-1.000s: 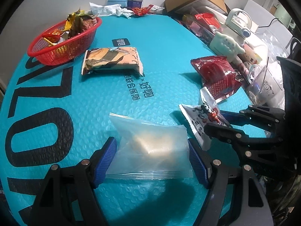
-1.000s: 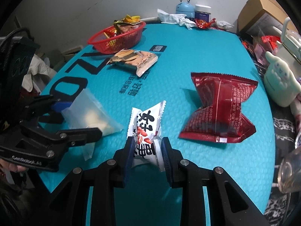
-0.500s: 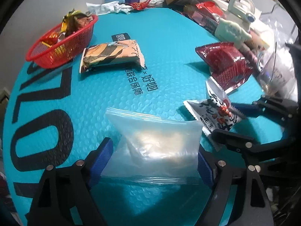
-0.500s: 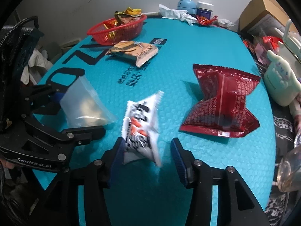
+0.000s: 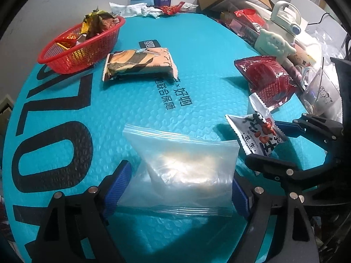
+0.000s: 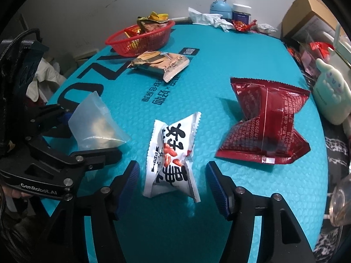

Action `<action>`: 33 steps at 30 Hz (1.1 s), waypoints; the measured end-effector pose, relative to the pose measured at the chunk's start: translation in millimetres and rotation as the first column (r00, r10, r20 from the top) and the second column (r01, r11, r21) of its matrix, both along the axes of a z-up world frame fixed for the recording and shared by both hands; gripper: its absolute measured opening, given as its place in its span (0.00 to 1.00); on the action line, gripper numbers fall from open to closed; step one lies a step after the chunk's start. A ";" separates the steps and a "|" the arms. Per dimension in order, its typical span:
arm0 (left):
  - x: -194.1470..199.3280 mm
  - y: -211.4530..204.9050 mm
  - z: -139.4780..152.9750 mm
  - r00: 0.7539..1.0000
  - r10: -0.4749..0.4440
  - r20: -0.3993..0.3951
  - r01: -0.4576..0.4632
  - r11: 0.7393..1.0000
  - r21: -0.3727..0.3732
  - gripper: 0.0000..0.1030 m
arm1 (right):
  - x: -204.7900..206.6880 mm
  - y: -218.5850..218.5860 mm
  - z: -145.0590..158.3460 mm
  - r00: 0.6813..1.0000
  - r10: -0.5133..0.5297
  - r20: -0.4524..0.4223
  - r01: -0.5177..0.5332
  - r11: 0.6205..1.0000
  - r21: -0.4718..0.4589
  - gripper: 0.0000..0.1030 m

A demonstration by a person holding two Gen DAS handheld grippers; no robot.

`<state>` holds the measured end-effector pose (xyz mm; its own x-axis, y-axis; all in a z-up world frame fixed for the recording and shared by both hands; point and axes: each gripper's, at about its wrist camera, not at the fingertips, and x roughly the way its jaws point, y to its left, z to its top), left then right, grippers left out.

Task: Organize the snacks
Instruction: 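Lift the white packet with the right tool while the left tool grasps and lifts the clear bag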

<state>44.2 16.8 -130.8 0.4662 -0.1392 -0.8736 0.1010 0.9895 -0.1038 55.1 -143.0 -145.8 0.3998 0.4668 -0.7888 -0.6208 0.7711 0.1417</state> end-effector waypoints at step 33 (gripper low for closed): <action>-24.3 -2.1 30.0 0.995 0.006 0.100 -0.003 1.000 -0.030 0.75 | -19.4 -12.4 17.0 0.999 -0.010 0.052 0.007 0.998 0.066 0.30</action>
<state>20.0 14.7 -100.7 0.5516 -0.1619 -0.8183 0.1075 0.9866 -0.1227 35.7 -155.4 -128.8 0.4440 0.5132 -0.7345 -0.6221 0.7665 0.1596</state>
